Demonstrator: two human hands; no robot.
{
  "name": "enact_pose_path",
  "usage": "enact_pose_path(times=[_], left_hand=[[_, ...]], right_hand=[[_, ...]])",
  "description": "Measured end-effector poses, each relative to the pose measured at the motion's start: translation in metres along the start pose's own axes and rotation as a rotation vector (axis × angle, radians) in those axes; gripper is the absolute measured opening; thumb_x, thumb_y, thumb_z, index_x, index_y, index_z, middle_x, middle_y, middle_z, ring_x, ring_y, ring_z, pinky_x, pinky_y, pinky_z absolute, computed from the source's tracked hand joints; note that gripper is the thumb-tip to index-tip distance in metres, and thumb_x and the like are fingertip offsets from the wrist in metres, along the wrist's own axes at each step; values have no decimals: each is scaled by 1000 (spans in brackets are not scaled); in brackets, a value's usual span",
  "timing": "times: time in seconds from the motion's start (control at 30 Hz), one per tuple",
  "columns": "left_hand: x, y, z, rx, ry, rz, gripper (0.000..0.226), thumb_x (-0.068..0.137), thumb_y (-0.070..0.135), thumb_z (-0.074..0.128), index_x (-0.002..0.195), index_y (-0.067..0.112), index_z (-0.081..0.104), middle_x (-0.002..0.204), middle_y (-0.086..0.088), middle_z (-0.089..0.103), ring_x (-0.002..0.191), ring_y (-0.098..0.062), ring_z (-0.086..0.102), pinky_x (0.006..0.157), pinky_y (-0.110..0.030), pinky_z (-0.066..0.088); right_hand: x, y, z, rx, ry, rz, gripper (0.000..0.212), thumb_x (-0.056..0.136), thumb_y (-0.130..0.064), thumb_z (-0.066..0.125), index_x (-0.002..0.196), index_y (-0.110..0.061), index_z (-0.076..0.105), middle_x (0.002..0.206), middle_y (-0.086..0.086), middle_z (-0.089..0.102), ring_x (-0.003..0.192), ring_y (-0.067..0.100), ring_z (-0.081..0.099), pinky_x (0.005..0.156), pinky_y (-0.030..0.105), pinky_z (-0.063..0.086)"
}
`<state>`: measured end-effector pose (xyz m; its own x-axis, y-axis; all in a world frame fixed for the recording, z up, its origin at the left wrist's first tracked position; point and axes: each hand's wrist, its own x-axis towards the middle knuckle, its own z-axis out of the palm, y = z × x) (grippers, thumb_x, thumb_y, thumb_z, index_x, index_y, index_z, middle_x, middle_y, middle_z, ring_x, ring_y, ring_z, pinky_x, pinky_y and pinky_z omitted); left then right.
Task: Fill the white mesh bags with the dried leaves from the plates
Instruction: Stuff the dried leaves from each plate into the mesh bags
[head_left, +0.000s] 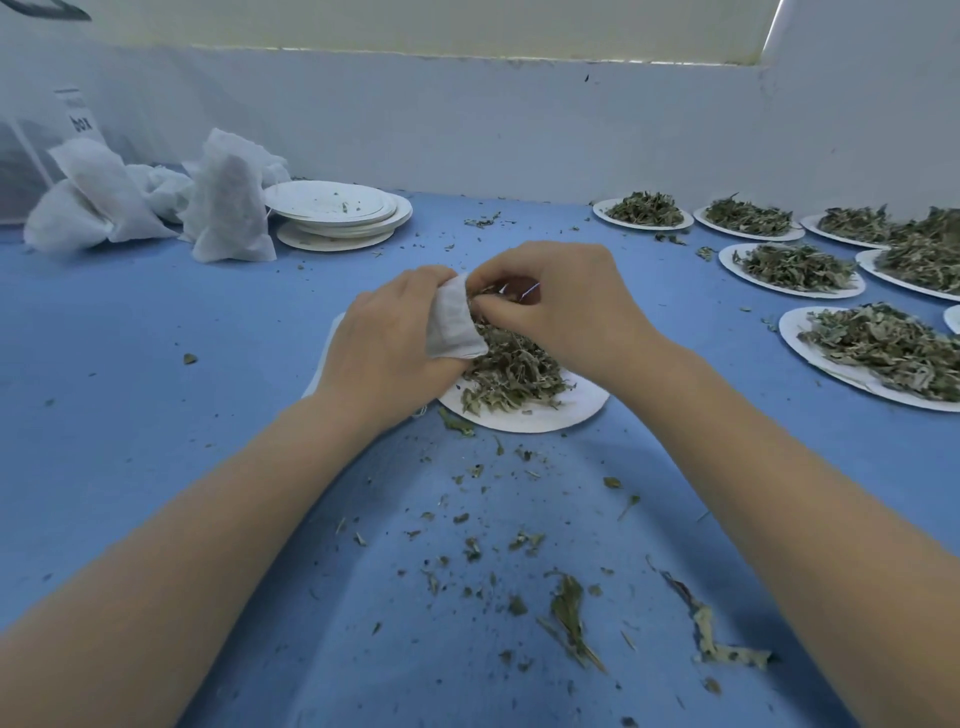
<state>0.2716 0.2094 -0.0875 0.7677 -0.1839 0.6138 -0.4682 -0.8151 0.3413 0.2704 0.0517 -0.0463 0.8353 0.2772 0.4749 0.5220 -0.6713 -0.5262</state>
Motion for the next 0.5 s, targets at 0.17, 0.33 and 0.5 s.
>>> enact_pose_path(times=[0.17, 0.33, 0.5], left_hand=[[-1, 1, 0, -45, 24, -13, 55, 75, 22, 73, 122, 4, 53, 111, -12, 61, 98, -32, 56, 79, -32, 36], [0, -1, -1, -101, 34, -72, 59, 74, 24, 72, 126, 9, 50, 116, -7, 60, 101, -27, 54, 73, -16, 27], [-1, 4, -1, -151, 26, -61, 52, 75, 25, 70, 122, 12, 52, 91, 9, 50, 82, -12, 46, 64, -15, 26]], right_hand=[[-2, -8, 3, 241, -29, 106, 11, 85, -21, 67, 94, -28, 69, 82, -14, 71, 77, -7, 63, 76, 9, 45], [-1, -6, -14, 411, -294, 157, 34, 90, -6, 51, 118, -24, 57, 103, -9, 71, 67, -5, 58, 57, 6, 41], [-3, -6, -7, 403, -92, 99, 36, 79, -2, 67, 108, -20, 60, 91, -9, 71, 81, 1, 65, 82, 18, 50]])
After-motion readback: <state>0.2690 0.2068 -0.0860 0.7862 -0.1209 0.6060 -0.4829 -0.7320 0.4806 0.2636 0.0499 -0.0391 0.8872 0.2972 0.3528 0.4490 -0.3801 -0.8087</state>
